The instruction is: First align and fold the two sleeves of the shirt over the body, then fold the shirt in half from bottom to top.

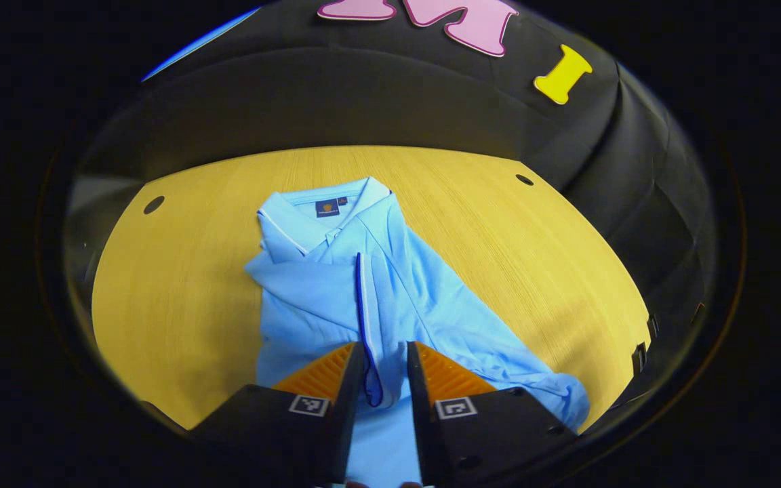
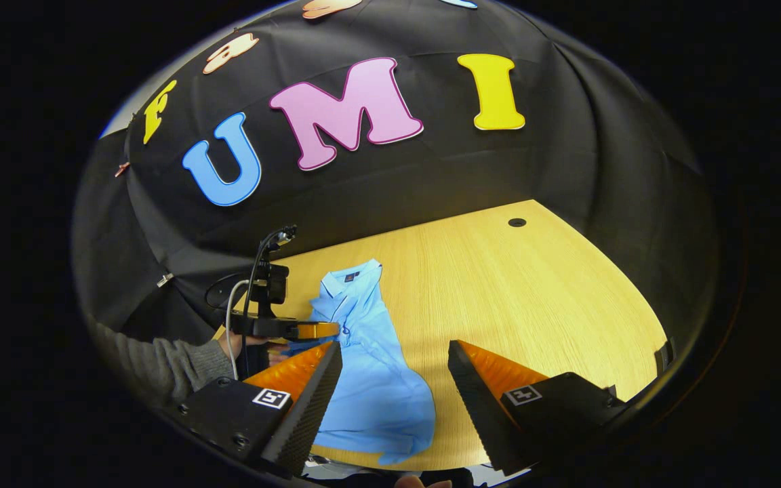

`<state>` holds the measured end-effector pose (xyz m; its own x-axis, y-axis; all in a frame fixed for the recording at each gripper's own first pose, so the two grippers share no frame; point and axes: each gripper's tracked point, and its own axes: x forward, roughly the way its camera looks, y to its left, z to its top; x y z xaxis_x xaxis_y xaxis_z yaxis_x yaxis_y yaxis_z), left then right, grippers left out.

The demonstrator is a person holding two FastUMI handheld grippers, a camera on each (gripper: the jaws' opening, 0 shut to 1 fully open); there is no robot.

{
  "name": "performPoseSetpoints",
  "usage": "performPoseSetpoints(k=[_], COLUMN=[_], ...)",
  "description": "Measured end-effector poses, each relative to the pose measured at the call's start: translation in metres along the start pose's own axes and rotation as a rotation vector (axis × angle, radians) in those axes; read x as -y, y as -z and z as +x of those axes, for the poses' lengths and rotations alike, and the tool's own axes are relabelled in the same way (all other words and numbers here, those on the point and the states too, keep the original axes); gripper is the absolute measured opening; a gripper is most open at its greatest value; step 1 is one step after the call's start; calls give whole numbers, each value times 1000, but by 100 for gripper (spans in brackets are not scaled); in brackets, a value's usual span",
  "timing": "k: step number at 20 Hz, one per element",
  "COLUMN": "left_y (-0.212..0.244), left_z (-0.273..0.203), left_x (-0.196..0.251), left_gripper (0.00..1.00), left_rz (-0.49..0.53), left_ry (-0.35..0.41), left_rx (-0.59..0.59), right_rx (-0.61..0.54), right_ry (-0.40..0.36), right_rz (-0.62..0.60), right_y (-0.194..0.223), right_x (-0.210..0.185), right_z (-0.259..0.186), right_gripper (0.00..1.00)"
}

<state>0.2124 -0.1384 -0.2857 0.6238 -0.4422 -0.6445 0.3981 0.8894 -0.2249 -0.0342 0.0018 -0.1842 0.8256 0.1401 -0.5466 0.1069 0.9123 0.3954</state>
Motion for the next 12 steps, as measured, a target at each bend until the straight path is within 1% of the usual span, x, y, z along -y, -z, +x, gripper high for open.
performPoseSetpoints(k=[1, 2, 4, 5, 7, 8, 10, 12], left_y=[-2, -4, -10, -12, -16, -17, -12, 1], left_z=[-2, -4, -12, -19, -42, -56, -89, -124], left_x=[-5, -10, -20, -24, -37, -41, -45, -47], left_gripper=[49, 60, 70, 71, 77, 84, 85, 85], left_rz=[10, 20, 43, 52, 86, 97, 102, 77], left_ry=[-26, -53, -110, -134, -194, -209, -217, -205], left_rx=[8, 17, 45, 62, 95, 118, 163, 195], right_rx=[0, -1, -2, -2, -5, -16, -42, -75], right_ry=[-2, -5, -11, -13, -14, -11, 1, 18], right_rz=[-2, -4, -7, -10, -17, -24, -50, -88], right_y=[0, -1, -1, -1, -2, 0, 10, 23], right_x=[-1, -2, -5, -6, -5, -3, 4, 15], right_z=[0, 0, -1, -1, -2, -4, -7, -12], right_gripper=[98, 98, 98, 98, 98, 98, 98, 98])
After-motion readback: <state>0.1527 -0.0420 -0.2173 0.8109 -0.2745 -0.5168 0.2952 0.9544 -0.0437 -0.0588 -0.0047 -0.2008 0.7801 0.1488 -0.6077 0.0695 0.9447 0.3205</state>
